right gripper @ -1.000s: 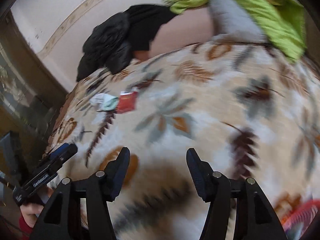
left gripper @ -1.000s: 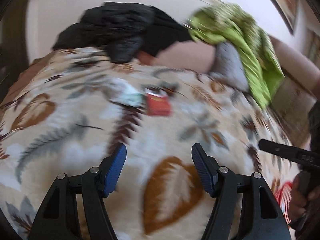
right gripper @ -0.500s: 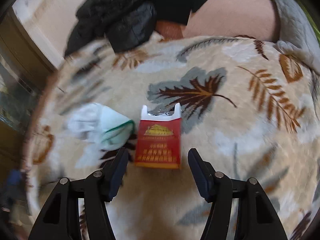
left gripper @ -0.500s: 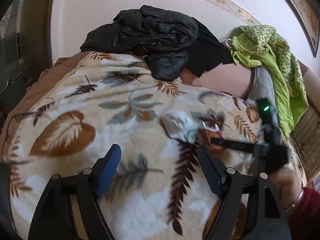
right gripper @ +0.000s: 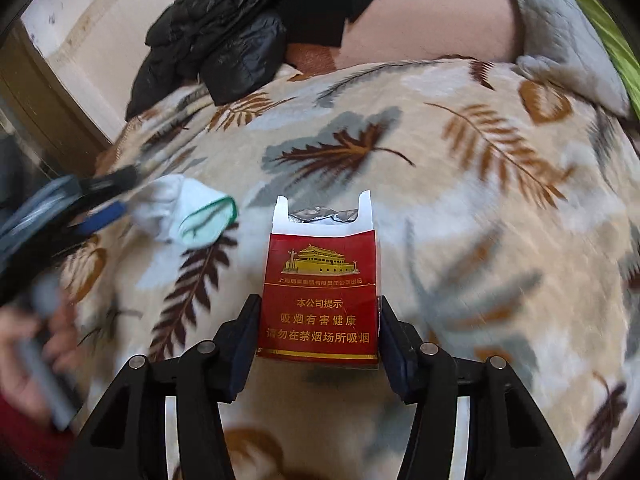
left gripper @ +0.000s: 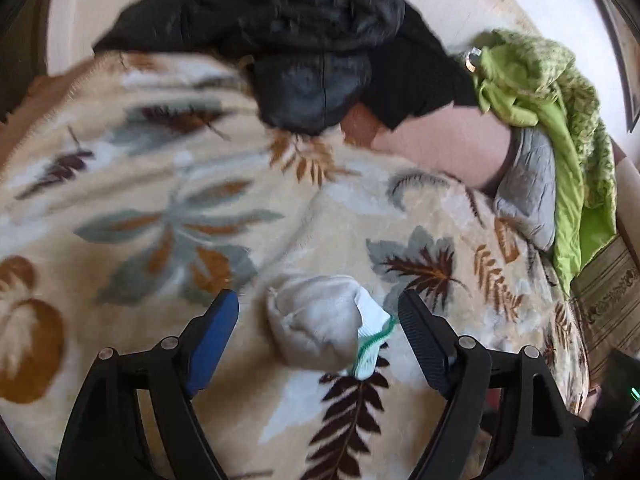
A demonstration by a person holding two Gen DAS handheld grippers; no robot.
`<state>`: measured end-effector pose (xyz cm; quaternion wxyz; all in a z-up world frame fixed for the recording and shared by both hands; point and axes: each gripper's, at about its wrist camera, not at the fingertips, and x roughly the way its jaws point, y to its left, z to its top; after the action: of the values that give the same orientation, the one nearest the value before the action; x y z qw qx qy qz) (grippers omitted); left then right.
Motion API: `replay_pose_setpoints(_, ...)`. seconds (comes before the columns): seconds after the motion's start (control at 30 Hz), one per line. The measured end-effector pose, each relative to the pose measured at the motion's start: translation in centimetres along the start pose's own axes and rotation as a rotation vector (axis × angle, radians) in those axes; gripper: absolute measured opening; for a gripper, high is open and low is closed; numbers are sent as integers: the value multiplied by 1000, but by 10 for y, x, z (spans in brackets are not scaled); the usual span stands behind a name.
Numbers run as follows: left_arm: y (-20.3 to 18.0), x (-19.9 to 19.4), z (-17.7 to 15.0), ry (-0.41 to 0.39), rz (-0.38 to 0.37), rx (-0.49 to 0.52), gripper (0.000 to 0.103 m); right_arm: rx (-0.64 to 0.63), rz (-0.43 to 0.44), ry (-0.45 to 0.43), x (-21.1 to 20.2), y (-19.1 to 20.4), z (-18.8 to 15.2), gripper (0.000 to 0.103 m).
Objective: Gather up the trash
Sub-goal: 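Grasp the red cigarette pack with the right tool, then grasp the white sock with the left tool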
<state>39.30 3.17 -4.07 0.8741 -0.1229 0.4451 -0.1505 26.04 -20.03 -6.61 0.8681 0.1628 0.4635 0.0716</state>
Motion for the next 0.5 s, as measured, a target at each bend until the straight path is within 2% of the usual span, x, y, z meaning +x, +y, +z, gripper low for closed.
replay_pose_setpoints(0.03, -2, 9, -3, 19, 7, 0, 78, 1, 0, -11, -7, -2, -6, 59)
replay_pose_setpoints(0.1, -8, 15, -13, 17, 37, 18, 51, -13, -11, -27, -19, -4, -18, 59)
replay_pose_setpoints(0.17, -15, 17, -25, 33, 41, 47, 36, -19, -10, -38, -29, -6, -31, 59)
replay_pose_setpoints(0.3, -30, -3, -57, -13, 90, 124, 31, -47, -38, -77, -46, -4, -55, 59)
replay_pose_setpoints(0.5, -50, -65, -110, -75, 69, 160, 31, -67, -59, -134, -73, -4, -81, 59)
